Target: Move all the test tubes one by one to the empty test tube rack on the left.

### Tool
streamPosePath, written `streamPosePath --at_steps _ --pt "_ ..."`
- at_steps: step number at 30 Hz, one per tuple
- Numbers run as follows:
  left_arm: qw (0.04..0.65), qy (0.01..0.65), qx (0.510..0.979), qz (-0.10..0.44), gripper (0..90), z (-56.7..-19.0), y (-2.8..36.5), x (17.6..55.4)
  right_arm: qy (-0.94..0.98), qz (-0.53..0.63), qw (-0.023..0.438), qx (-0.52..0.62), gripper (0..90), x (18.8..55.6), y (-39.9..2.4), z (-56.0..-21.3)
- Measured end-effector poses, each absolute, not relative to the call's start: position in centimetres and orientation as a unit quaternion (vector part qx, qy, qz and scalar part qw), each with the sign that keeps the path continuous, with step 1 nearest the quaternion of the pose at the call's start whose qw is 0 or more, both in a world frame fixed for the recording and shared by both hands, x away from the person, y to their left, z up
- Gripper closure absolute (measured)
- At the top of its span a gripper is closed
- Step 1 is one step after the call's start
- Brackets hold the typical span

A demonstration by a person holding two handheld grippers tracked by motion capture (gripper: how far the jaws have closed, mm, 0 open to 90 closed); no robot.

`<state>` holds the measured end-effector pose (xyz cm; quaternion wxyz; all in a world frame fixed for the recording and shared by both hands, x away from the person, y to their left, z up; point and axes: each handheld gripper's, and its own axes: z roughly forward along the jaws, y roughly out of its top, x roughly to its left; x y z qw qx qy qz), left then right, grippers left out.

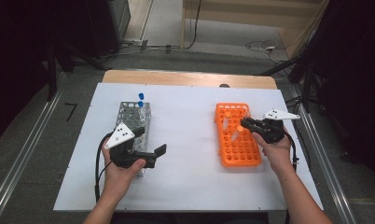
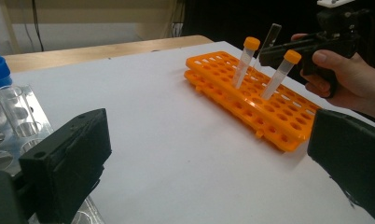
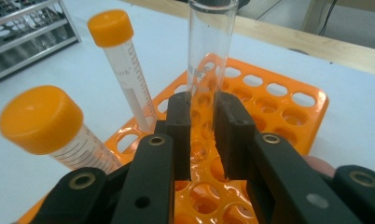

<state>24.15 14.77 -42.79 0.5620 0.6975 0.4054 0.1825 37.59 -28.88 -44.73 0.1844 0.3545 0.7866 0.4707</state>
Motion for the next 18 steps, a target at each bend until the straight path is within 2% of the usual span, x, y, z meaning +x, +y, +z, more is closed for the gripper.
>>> streamPosePath --at_steps 8,18 --pt "0.563 0.403 0.698 0.183 0.0 -42.8 14.7 24.1 0.774 0.483 0.190 0.361 74.3 35.9 -30.2 -43.5" --pt "0.566 0.401 0.696 0.184 0.0 -42.6 14.5 24.0 0.770 0.484 0.185 0.372 74.4 32.8 -31.6 -43.8"
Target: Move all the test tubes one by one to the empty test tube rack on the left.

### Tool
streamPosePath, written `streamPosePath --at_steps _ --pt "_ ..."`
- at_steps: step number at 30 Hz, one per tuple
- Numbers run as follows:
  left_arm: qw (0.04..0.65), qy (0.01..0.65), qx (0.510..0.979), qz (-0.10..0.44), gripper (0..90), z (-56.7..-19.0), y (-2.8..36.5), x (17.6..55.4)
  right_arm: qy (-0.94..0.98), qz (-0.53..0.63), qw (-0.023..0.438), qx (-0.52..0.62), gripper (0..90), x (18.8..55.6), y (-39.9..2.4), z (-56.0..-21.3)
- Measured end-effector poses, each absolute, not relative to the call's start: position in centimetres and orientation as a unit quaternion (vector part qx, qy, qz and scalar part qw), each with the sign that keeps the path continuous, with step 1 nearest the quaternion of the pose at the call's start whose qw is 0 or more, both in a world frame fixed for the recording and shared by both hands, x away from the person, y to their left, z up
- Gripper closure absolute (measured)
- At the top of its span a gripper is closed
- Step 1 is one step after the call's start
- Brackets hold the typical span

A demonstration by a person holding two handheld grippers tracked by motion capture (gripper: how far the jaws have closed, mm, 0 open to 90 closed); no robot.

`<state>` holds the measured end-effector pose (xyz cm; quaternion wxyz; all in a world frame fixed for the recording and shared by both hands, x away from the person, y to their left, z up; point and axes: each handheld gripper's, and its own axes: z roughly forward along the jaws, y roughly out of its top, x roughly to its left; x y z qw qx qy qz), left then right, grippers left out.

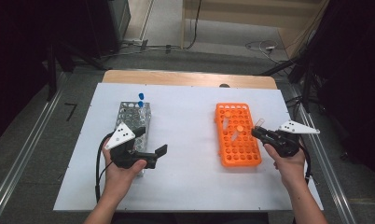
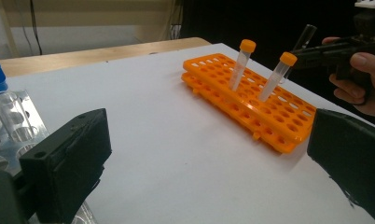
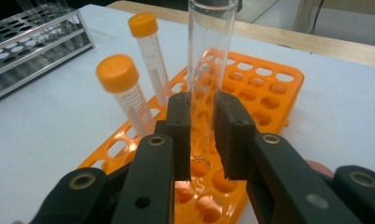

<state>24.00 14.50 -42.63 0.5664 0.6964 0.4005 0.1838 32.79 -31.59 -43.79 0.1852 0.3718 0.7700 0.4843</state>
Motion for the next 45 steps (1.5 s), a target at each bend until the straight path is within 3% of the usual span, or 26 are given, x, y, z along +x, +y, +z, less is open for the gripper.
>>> streamPosePath --at_steps 13,45 --pt "0.562 0.386 0.709 0.178 0.0 -42.7 13.4 23.7 0.770 0.506 0.157 0.356 74.3 29.1 -31.7 -43.2" --pt "0.578 0.344 0.724 0.153 1.2 -42.3 9.8 22.7 0.810 0.522 0.078 0.255 74.3 25.9 -22.8 -43.4"
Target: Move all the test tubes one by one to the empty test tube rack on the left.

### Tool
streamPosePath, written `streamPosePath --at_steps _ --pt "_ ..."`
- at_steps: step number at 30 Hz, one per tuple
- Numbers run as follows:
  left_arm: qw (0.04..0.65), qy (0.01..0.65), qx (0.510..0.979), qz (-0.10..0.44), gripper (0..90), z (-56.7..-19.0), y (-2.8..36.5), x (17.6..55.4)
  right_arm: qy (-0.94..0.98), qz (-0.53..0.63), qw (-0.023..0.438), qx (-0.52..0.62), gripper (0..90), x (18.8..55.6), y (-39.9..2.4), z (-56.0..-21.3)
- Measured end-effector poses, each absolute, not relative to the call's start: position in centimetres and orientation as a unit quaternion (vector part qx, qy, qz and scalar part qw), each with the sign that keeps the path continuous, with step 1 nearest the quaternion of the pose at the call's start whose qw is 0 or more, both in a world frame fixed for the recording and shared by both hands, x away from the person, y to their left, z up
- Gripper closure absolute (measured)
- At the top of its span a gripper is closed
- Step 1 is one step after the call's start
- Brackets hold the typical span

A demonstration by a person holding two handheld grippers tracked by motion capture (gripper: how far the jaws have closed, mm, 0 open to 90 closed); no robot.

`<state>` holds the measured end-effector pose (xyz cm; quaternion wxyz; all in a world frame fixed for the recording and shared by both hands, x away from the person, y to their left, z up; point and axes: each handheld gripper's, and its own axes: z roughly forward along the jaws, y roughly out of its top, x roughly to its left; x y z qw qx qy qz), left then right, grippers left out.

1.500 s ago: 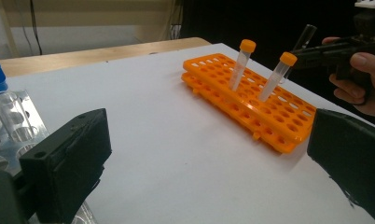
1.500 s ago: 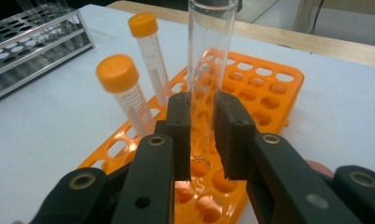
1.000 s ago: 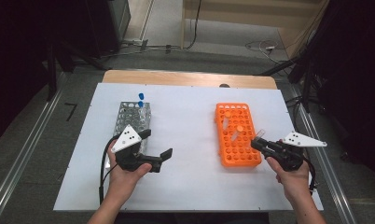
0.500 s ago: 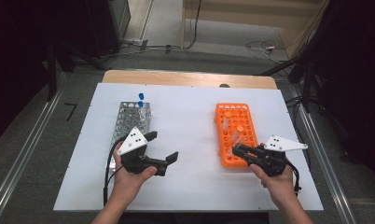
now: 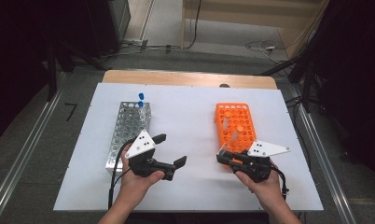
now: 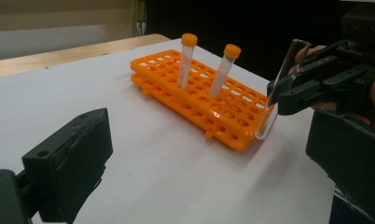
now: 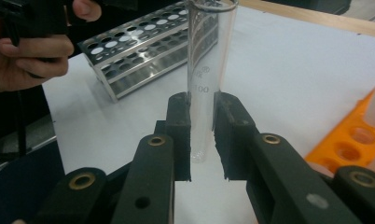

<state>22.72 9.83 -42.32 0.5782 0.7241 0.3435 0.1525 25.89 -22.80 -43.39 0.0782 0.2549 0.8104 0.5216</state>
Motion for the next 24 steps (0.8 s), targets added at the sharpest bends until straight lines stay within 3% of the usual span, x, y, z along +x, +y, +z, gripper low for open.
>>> streamPosePath --at_steps 11,24 --pt "0.590 0.321 0.729 0.130 6.6 -42.2 8.2 22.4 0.824 0.516 0.062 0.227 74.3 25.0 -20.2 -43.7" --pt "0.590 0.287 0.747 0.109 33.8 -42.2 5.8 21.8 0.835 0.507 0.050 0.208 74.3 24.2 -18.3 -44.0"
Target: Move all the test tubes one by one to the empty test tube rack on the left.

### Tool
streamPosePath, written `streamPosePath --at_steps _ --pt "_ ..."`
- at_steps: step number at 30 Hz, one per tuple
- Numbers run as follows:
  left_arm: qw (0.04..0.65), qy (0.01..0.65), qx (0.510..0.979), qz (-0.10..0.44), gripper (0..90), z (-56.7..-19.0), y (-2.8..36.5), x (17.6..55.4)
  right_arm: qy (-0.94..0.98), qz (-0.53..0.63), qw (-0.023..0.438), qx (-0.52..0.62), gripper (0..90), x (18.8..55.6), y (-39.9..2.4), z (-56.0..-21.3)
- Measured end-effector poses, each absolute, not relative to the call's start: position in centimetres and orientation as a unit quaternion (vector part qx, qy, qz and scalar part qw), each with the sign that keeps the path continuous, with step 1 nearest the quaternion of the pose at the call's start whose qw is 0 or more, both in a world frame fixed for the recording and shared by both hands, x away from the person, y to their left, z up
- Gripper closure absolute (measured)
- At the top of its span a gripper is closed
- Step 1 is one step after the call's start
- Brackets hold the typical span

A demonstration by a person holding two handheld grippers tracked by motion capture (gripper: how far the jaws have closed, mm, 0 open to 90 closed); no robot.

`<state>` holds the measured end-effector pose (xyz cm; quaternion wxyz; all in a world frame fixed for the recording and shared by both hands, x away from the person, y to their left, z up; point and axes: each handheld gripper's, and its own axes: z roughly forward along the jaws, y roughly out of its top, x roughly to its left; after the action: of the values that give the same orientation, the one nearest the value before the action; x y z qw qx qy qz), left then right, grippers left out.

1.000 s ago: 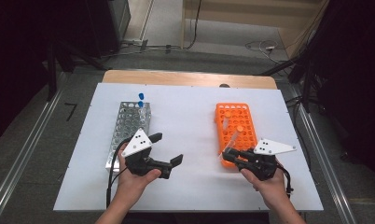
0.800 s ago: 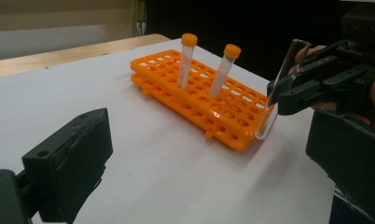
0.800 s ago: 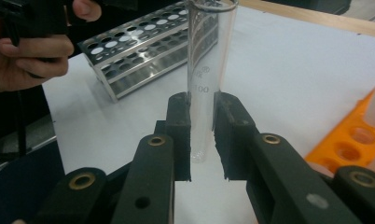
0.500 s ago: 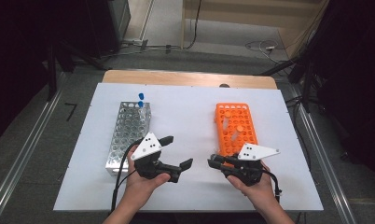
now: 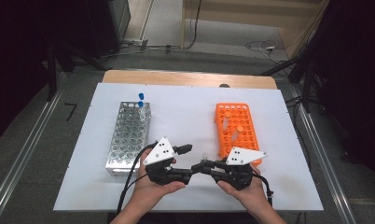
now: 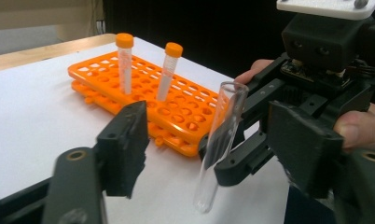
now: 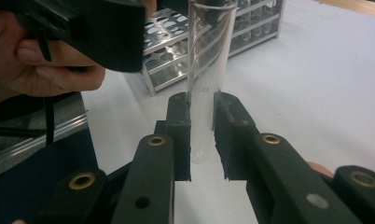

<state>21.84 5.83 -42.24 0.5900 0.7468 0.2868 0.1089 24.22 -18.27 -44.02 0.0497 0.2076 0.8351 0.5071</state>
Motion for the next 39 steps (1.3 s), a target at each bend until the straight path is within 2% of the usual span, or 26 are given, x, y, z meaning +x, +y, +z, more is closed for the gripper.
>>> streamPosePath --at_steps 6,13,17,27,31,34,39 --pt "0.585 0.275 0.755 0.108 54.2 -42.4 5.3 21.7 0.839 0.504 0.048 0.201 74.3 24.0 -17.7 -44.1" --pt "0.581 0.266 0.762 0.104 68.8 -42.6 4.9 21.7 0.841 0.502 0.045 0.195 74.4 23.7 -17.4 -44.1" --pt "0.576 0.265 0.766 0.105 73.7 -42.6 4.9 21.7 0.843 0.500 0.045 0.194 74.3 23.6 -17.2 -44.1" --pt "0.575 0.270 0.763 0.118 76.3 -42.5 5.0 21.6 0.840 0.505 0.043 0.196 72.5 23.6 -17.3 -44.1" --pt "0.580 0.275 0.758 0.118 76.4 -42.4 5.3 21.8 0.837 0.510 0.040 0.196 59.3 23.8 -17.5 -44.0" --pt "0.580 0.280 0.755 0.123 76.3 -42.2 5.6 21.9 0.832 0.519 0.033 0.192 45.0 24.0 -17.9 -44.0" --pt "0.581 0.289 0.749 0.130 76.4 -42.0 6.2 22.3 0.828 0.527 0.029 0.190 16.3 24.2 -18.5 -43.7"
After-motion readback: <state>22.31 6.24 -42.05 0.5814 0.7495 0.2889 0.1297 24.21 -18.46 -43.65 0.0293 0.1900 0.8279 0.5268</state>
